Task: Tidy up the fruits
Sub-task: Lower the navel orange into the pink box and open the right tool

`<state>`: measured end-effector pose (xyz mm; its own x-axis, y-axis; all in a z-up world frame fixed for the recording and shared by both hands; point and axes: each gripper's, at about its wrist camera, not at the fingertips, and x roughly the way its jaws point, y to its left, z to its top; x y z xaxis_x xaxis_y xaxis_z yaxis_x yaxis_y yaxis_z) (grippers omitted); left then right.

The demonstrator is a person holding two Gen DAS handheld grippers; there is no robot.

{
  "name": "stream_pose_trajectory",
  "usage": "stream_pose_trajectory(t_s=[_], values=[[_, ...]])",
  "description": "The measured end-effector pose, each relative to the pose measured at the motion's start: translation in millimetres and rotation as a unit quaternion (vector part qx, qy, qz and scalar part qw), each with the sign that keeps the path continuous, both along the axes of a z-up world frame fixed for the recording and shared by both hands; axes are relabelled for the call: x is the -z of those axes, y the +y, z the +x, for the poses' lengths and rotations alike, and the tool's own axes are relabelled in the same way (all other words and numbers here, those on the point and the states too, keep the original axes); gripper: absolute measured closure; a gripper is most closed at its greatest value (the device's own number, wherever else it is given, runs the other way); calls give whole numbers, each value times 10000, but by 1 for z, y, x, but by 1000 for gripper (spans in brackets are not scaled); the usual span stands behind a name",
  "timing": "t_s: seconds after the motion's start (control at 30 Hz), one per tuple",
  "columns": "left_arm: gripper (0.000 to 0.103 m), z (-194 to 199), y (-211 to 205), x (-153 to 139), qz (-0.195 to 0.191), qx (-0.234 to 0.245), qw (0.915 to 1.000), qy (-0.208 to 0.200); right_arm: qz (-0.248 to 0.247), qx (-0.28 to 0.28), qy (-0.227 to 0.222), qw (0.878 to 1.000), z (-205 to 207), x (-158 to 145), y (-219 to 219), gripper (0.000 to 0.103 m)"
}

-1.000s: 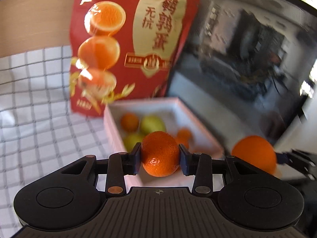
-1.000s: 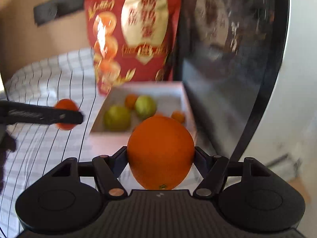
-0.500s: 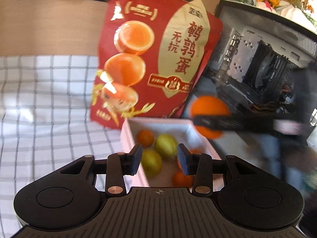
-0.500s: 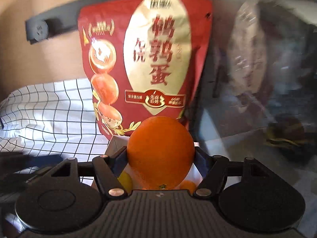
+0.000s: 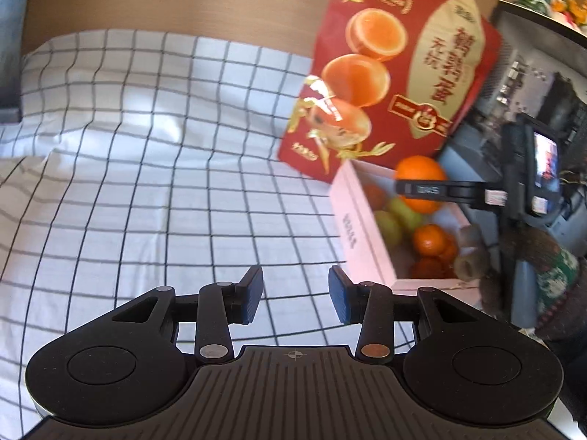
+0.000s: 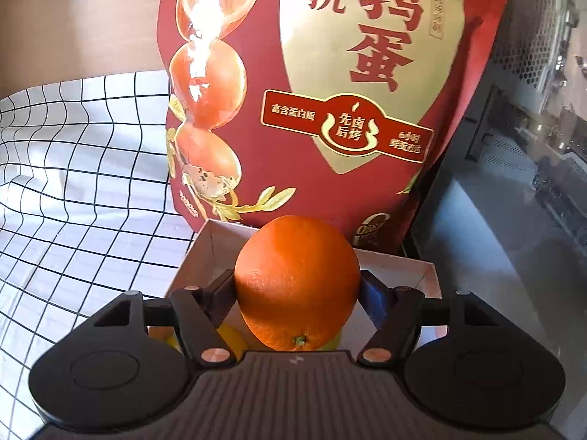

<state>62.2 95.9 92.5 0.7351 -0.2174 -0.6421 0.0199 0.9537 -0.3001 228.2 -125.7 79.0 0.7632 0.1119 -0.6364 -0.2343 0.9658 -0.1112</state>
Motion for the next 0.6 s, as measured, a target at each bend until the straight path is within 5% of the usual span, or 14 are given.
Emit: stream_pose_trajectory(t_s=[0.37, 0.6], values=[[59, -12, -32, 21, 279, 11, 9988, -402, -65, -180, -279, 9994, -49, 2, -21, 32], [59, -15, -40, 45, 552, 68, 9980, -286, 100, -304, -303, 9990, -82, 5, -36, 30]])
